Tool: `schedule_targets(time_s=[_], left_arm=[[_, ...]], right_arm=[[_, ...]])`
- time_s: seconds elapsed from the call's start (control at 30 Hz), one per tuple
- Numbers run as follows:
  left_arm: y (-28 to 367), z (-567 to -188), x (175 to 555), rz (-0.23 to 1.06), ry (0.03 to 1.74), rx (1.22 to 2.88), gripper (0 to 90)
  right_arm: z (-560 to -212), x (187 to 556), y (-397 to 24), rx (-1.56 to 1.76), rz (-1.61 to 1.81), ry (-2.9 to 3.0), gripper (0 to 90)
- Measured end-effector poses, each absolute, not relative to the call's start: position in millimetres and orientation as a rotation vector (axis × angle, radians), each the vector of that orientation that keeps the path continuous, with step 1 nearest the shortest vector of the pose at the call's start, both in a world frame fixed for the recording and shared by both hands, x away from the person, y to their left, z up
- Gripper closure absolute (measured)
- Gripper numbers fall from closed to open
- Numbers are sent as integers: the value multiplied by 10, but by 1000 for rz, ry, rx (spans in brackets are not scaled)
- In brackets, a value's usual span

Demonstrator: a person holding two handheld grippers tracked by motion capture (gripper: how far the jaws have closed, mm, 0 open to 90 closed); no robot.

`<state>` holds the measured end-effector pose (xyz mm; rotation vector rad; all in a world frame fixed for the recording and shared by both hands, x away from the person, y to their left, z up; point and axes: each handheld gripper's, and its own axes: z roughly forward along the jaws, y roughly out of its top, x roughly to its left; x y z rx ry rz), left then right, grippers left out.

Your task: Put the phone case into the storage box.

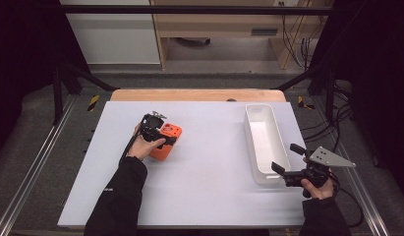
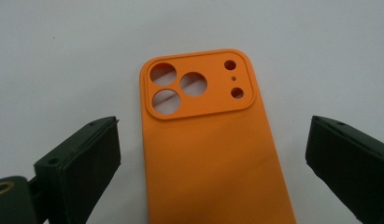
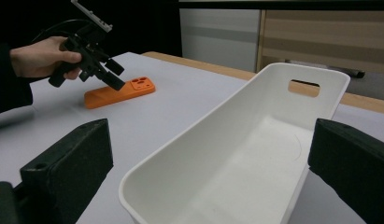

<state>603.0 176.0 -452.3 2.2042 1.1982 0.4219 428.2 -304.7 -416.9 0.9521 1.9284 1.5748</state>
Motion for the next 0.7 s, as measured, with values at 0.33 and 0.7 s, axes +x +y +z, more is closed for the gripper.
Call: schedule_targets(time_s=[0.33, 0.7], left_arm=[[1749, -4620, 6042, 410, 1243, 2212, 38], [1719, -4720, 6019, 410, 1260, 2233, 93]], right_arm=[[-4169, 4281, -3046, 952, 1575, 1929, 4], [-4172, 4285, -3045, 950, 1571, 1933, 4]])
